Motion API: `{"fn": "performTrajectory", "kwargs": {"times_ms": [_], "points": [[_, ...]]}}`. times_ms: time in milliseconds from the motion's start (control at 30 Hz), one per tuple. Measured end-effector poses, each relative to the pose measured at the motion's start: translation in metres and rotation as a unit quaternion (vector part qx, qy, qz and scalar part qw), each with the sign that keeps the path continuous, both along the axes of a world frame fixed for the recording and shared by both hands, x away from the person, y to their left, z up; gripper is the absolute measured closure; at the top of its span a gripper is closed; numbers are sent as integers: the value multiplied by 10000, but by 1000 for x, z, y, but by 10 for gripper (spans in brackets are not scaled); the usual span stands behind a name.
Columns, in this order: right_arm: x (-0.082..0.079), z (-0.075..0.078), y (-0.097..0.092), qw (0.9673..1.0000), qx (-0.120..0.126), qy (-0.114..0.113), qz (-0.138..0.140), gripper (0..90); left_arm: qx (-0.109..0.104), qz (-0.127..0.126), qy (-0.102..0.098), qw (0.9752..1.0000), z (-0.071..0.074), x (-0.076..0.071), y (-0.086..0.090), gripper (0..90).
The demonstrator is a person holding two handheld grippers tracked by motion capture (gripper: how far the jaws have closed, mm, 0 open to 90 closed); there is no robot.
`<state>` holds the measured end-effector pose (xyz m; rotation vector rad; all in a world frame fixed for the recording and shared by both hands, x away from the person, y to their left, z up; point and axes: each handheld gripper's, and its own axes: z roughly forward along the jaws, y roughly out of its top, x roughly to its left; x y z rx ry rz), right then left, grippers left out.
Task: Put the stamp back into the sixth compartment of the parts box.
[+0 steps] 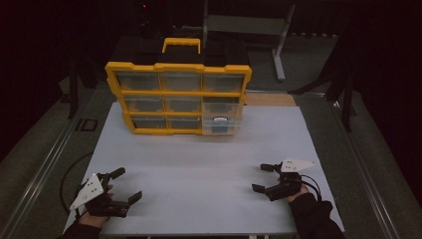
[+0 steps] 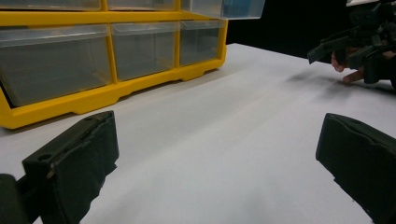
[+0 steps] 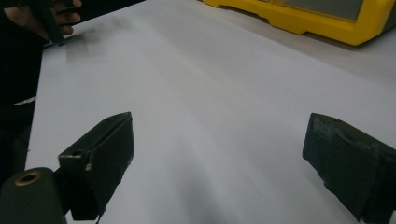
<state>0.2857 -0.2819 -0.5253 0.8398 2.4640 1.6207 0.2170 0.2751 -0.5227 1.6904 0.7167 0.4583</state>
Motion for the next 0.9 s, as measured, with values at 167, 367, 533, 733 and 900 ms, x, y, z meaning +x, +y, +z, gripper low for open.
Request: {"fn": "performTrajectory", "kwargs": {"times_ms": [167, 367, 533, 733, 900], "points": [[1, 1, -1, 10000, 70, -5, -41, 92, 7, -3, 11, 10000, 0, 0, 0, 2], [2, 0, 0, 10000, 24, 31, -51, 92, 5, -3, 13, 10000, 0, 0, 0, 2], [2, 2, -1, 9999, 48, 83, -71, 92, 6, -1, 16, 10000, 0, 0, 0, 2], [2, 2, 1, 9999, 5, 115, -37, 93, 7, 5, 21, 10000, -1, 0, -1, 2], [1, 2, 3, 9999, -45, 127, 0, 92, 9, 12, 22, 10000, -1, 0, 0, 2]]}}
